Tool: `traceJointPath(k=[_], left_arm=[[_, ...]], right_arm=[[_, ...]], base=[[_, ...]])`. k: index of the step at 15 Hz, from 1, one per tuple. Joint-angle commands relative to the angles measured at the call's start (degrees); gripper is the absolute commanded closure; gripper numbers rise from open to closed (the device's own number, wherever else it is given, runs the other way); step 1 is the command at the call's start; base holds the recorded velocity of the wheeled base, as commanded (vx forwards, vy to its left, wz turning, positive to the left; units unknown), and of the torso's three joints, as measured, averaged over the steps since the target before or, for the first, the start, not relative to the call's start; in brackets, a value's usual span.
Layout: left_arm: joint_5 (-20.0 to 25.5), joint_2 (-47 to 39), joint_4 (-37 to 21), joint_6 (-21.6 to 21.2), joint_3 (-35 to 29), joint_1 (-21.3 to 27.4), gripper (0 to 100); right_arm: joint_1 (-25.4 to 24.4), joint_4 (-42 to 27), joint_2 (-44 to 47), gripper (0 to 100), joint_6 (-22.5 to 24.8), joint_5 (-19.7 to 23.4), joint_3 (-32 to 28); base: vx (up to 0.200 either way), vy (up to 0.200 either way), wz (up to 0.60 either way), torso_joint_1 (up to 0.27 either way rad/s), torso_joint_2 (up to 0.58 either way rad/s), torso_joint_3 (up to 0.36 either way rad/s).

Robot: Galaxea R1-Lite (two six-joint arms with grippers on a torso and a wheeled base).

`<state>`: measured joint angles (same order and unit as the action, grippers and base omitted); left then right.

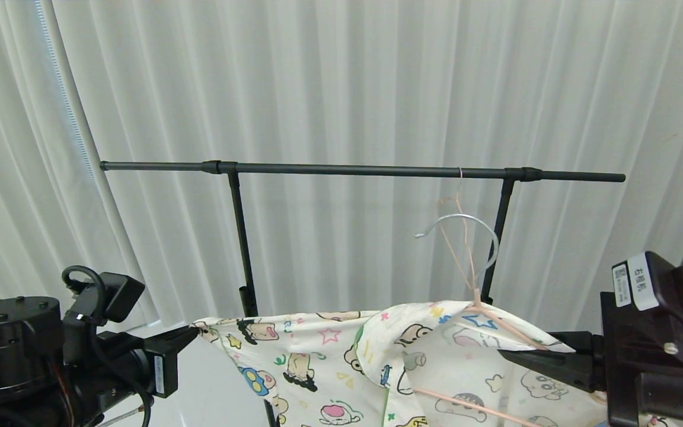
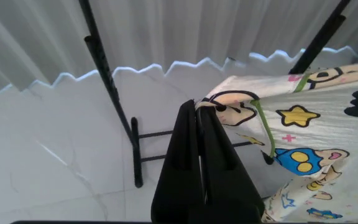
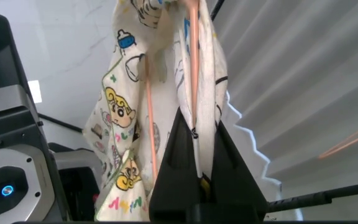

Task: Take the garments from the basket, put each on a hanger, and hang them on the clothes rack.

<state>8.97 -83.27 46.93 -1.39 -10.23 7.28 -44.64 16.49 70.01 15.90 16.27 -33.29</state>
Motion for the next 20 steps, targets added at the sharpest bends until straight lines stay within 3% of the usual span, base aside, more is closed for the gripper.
traceJointPath(k=[1,2,3,8,10,14,17,20], left_arm=[[-0.36,0.74,0.0,-0.02,-0.14,0.98,100],[-0.36,1.36,0.0,-0.02,-0.14,1.77,100],[-0.36,1.45,0.0,-0.02,-0.14,2.21,0],[-0.45,6.46,0.0,-0.1,0.12,4.32,0],[-1.68,7.51,0.0,-2.39,-0.14,4.15,0],[-7.21,7.6,0.0,-9.16,0.03,4.06,0],[-8.44,7.86,0.0,-9.25,0.03,4.06,0],[-8.44,8.74,0.0,-8.81,0.03,4.59,0]], right_arm=[[-0.01,0.03,0.21,100,0.01,-0.01,-0.19],[-0.01,0.03,0.39,100,0.01,-0.1,-0.19],[-0.01,0.03,0.65,100,0.01,-0.19,-0.19],[5.97,0.03,5.05,100,-0.16,-3.53,-3.62],[7.02,-0.59,9.79,100,-1.13,-6.69,-7.66],[6.23,-0.67,20.87,100,-9.3,-15.75,-18.04],[6.23,-0.67,27.28,100,-14.14,-21.11,-25.24],[6.32,-0.67,29.83,100,-16.34,-23.04,-27.35]], base=[[0.0,0.0,0.0,0.0,0.0,0.0],[0.0,0.0,0.0,0.0,0.0,0.0],[0.0,0.0,0.0,0.0,0.0,0.0],[0.0,0.0,0.0,0.0,0.0,0.0],[0.0,0.0,0.0,0.0,0.0,0.0],[0.0,0.0,0.0,0.0,0.0,0.0],[0.0,0.0,0.0,0.0,0.0,0.0],[0.0,0.0,0.0,0.0,0.0,0.0]])
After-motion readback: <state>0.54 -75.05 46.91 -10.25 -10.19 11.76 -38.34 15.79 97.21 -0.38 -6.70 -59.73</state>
